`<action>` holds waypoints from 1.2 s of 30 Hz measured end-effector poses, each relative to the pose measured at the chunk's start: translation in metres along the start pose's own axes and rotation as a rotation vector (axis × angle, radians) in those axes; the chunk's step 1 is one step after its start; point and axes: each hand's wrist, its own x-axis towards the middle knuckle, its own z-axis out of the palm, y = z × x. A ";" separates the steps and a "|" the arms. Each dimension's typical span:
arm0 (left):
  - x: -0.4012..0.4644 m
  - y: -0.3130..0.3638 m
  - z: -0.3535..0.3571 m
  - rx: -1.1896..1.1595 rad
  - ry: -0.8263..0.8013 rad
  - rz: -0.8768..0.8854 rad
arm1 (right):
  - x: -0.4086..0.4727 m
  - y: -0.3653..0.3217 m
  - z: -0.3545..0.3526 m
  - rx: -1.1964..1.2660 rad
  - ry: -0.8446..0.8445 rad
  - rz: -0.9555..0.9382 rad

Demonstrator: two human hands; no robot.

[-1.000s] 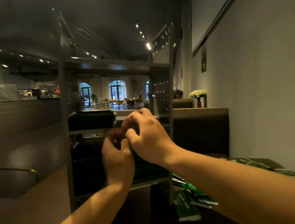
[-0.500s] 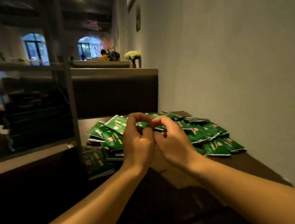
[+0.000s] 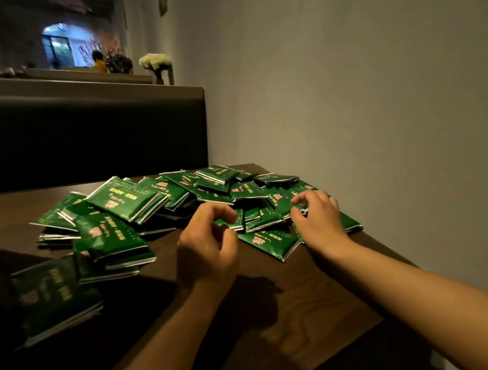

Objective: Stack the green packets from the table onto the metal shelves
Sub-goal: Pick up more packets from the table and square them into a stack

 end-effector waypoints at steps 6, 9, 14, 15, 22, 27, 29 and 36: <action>-0.002 -0.010 -0.002 0.022 -0.047 0.121 | 0.053 0.013 0.021 -0.169 0.068 0.109; 0.001 -0.014 -0.001 0.027 -0.043 0.154 | 0.067 0.016 0.030 -0.202 0.075 0.196; 0.005 -0.017 -0.002 0.043 -0.022 0.132 | 0.072 0.027 0.029 -0.232 -0.016 0.303; 0.006 -0.017 -0.001 0.046 -0.018 0.114 | 0.073 0.029 0.025 -0.231 -0.035 0.320; 0.002 -0.019 0.004 0.009 0.006 -0.013 | 0.063 0.041 0.007 0.288 -0.119 0.458; 0.001 -0.021 0.004 0.007 0.008 -0.038 | 0.062 0.037 0.001 0.401 0.023 0.450; 0.001 -0.022 0.005 -0.012 0.010 -0.079 | 0.061 0.030 -0.003 0.539 0.179 0.438; 0.001 -0.023 0.008 -0.049 0.049 -0.136 | 0.048 -0.003 -0.002 0.989 0.395 0.246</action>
